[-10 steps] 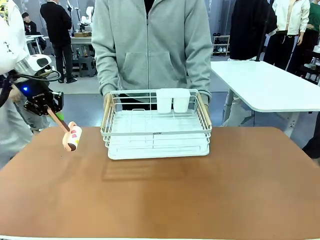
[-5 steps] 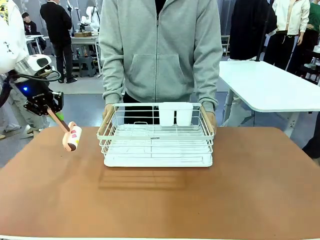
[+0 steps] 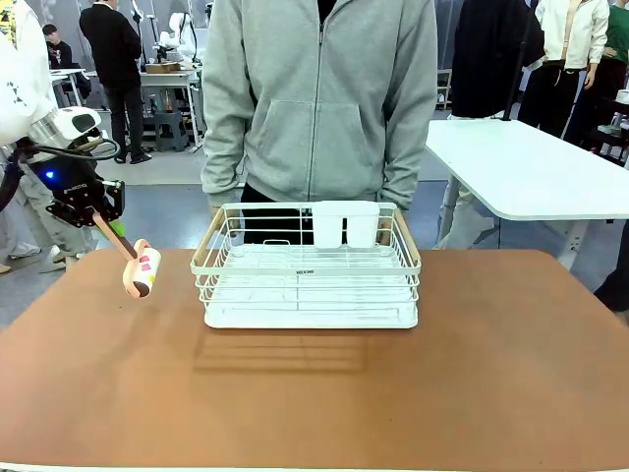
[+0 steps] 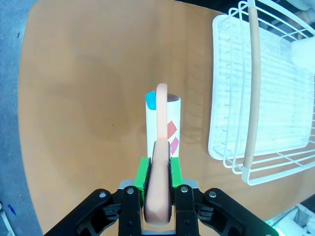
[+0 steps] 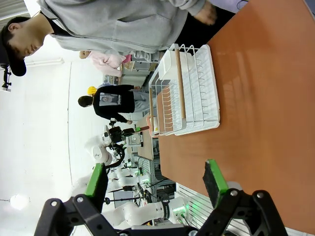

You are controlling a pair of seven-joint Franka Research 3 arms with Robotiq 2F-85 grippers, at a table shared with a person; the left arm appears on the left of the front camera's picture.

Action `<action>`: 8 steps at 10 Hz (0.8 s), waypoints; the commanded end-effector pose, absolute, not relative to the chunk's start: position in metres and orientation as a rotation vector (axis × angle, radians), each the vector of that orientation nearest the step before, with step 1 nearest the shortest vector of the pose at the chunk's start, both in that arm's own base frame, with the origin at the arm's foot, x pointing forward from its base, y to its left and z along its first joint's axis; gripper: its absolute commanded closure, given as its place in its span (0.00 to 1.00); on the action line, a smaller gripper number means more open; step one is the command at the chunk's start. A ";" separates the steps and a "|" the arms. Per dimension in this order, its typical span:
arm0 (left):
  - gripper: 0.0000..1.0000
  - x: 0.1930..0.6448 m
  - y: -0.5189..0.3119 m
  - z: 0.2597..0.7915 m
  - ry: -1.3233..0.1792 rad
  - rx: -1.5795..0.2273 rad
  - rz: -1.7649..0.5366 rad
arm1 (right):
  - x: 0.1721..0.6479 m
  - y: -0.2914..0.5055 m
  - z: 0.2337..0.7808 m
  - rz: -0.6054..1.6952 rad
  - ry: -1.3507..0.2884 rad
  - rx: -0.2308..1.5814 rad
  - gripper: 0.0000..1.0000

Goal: Clean the table.
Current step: Place the Lint Roller down when the Dish drying rack is positioned in the middle of the table.

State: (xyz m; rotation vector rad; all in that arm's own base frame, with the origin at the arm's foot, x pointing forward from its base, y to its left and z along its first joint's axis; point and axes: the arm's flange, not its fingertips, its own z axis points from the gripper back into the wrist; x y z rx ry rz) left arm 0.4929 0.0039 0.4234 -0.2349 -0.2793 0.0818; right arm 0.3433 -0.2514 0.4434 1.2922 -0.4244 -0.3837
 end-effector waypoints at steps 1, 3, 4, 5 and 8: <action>0.98 0.493 0.007 0.424 -0.285 -0.230 0.068 | 0.340 -0.249 0.445 -0.375 -0.436 1.304 0.00; 0.98 0.493 0.007 0.424 -0.285 -0.230 0.068 | 0.340 -0.249 0.445 -0.375 -0.436 1.304 0.00; 0.98 0.493 0.007 0.424 -0.285 -0.230 0.068 | 0.340 -0.249 0.445 -0.375 -0.436 1.304 0.00; 0.98 0.493 0.007 0.424 -0.285 -0.230 0.068 | 0.340 -0.249 0.445 -0.375 -0.436 1.304 0.00; 0.98 0.493 0.007 0.424 -0.285 -0.230 0.068 | 0.340 -0.249 0.445 -0.375 -0.436 1.304 0.00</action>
